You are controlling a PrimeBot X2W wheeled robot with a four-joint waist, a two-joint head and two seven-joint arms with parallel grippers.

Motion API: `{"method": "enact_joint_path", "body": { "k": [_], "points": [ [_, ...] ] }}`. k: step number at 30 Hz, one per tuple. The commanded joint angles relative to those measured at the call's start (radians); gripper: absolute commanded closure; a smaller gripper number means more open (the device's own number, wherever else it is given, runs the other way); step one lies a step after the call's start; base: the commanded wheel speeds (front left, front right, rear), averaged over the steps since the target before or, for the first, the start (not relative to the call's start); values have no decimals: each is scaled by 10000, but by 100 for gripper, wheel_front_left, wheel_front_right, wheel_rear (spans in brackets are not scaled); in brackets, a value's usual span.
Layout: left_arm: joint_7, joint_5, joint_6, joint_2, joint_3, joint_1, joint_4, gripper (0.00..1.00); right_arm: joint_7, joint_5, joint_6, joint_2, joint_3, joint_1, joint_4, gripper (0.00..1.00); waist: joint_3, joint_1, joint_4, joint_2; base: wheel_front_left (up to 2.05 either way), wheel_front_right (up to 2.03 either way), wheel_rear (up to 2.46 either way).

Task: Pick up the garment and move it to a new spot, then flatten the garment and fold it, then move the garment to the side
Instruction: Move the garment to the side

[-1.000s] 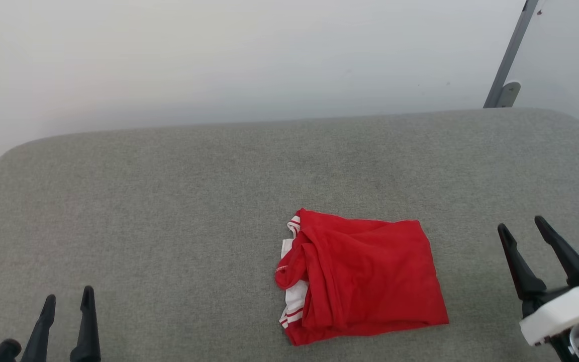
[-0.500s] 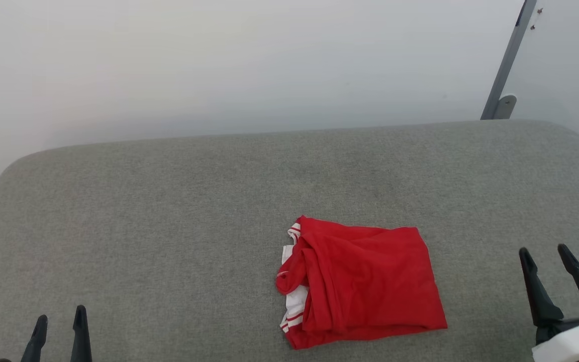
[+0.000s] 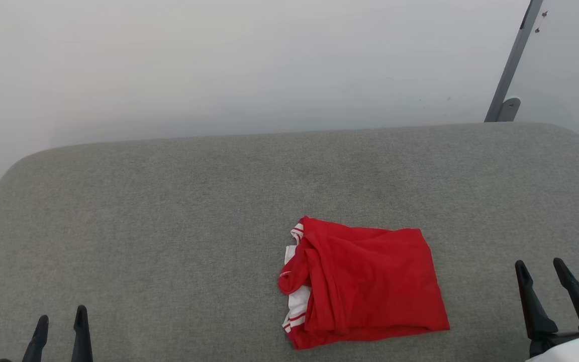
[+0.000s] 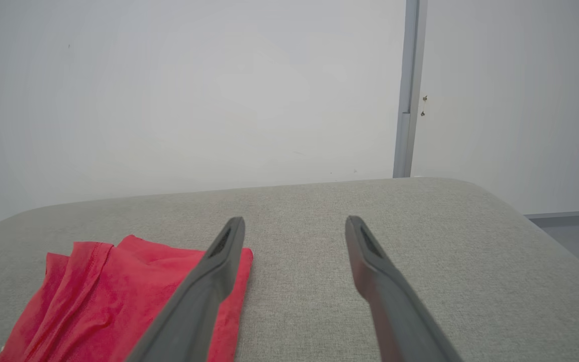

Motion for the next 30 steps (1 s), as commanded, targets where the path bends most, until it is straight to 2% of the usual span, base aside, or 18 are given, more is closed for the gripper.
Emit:
{"method": "enact_joint_path", "body": {
  "k": [1, 14, 20, 24, 30],
  "points": [
    [-50, -73, -22, 39, -6, -17, -27, 0, -38, -39, 0, 54, 35, 83, -11, 0, 2, 0, 3, -1, 0, 0, 0],
    [-50, -105, -22, -104, -117, -99, -6, 0, -39, 27, 0, 157, 127, 153, 34, 0, 30, 0, 90, -1, 0, 0, 0],
    [-50, -175, -22, -92, -150, -117, -1, 0, -23, 379, -1, -180, 667, -303, 837, 0, 110, 0, 244, -1, 0, 0, 0],
    [-50, -246, -22, -56, -228, -91, -3, 0, 693, 842, 0, -593, 1393, -940, 1399, 0, 229, 0, 428, -1, 0, 0, 0],
    [-50, -322, -22, -50, -507, -225, 22, 0, 2688, 1788, 0, -1234, 2534, -1931, 1703, 0, 474, 0, 810, -1, 0, 0, 0]
  ]
}}
